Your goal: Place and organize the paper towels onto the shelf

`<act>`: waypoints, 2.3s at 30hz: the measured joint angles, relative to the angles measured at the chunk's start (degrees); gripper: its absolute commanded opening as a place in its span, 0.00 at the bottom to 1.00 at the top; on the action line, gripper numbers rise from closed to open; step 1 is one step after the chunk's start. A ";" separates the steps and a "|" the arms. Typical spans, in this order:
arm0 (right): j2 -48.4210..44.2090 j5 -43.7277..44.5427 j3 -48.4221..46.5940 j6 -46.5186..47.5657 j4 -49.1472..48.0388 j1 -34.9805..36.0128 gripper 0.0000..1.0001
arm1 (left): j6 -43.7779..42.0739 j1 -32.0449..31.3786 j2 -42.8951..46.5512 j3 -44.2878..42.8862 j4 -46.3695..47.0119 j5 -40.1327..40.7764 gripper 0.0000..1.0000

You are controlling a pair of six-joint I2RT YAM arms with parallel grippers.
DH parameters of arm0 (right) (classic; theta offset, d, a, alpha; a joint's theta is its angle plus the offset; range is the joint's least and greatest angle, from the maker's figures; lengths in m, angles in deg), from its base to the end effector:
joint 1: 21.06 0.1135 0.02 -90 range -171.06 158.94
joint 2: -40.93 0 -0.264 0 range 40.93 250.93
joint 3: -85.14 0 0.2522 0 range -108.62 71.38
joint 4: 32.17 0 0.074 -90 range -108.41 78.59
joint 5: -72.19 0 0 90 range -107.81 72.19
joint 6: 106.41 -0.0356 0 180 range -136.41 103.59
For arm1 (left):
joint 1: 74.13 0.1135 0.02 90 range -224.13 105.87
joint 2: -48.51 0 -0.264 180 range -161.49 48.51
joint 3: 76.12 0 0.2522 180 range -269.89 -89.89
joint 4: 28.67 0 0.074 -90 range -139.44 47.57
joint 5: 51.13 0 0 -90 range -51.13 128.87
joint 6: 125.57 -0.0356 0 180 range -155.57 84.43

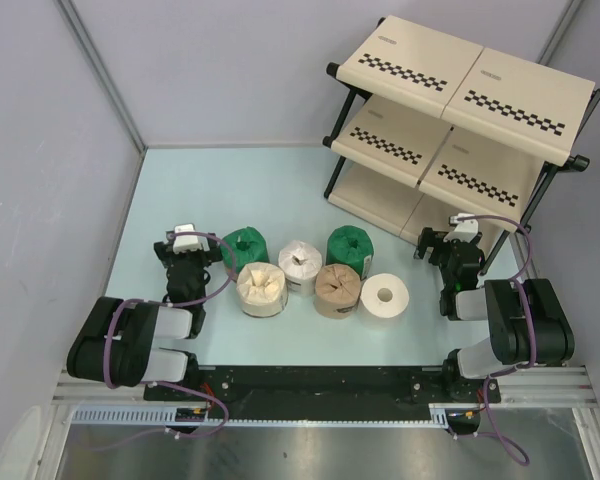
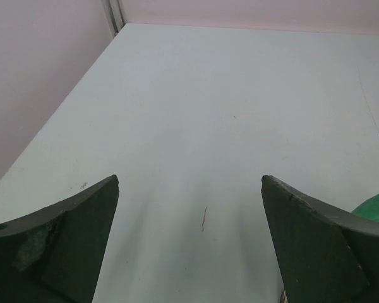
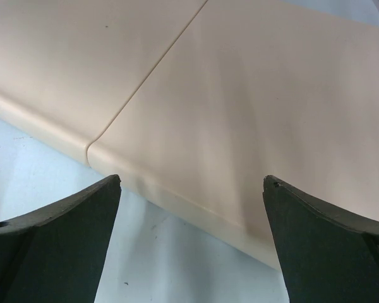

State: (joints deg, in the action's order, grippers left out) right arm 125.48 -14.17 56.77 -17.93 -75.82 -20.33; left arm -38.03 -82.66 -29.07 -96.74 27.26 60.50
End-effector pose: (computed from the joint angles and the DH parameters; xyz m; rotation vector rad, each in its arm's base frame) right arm 0.2422 0.0008 0.1430 0.0579 1.7882 -0.0287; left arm 0.2074 -0.0178 0.1580 -0.1424 1.5853 0.2171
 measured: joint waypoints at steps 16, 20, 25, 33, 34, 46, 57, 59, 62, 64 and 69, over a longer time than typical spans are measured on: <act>0.00 0.00 0.00 0.00 0.00 0.00 1.00 | 0.00 0.00 0.00 0.00 0.00 0.00 1.00; 0.00 -0.02 0.00 0.00 0.00 0.00 1.00 | 0.00 0.00 0.00 0.00 0.00 0.00 1.00; 0.00 -0.02 0.00 0.00 0.00 0.00 1.00 | 0.00 0.00 0.00 0.00 0.00 0.00 1.00; 0.00 -0.02 0.00 -0.02 0.00 0.00 1.00 | 0.00 0.00 0.00 0.00 0.00 0.00 1.00; 0.00 -0.02 0.00 0.00 0.02 0.00 1.00 | 0.00 0.00 0.00 0.00 0.00 0.00 1.00; -0.04 -0.59 0.00 0.02 -0.02 -0.07 1.00 | 0.00 0.00 0.00 0.00 0.00 0.00 1.00; -15.28 1.73 2.27 0.02 4.59 3.10 1.00 | 0.00 0.00 0.00 0.00 0.00 0.00 1.00; -20.37 3.37 2.19 -0.87 7.96 3.54 1.00 | 0.00 0.00 0.00 -0.02 0.00 0.00 1.00; -25.57 6.45 -0.13 -3.91 16.06 4.39 1.00 | 0.00 0.00 0.00 -0.02 0.00 0.00 1.00; -27.19 8.50 -4.02 -6.05 23.65 5.57 1.00 | 0.00 0.00 0.00 -0.02 0.00 0.00 1.00; -28.30 11.65 -13.16 -9.55 38.97 11.80 1.00 | 0.00 0.00 0.00 -0.02 0.00 0.00 1.00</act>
State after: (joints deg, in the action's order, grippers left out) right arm 97.18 -2.52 43.61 -27.48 -36.84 -8.53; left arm -38.03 -82.66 -29.07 -96.76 27.26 60.50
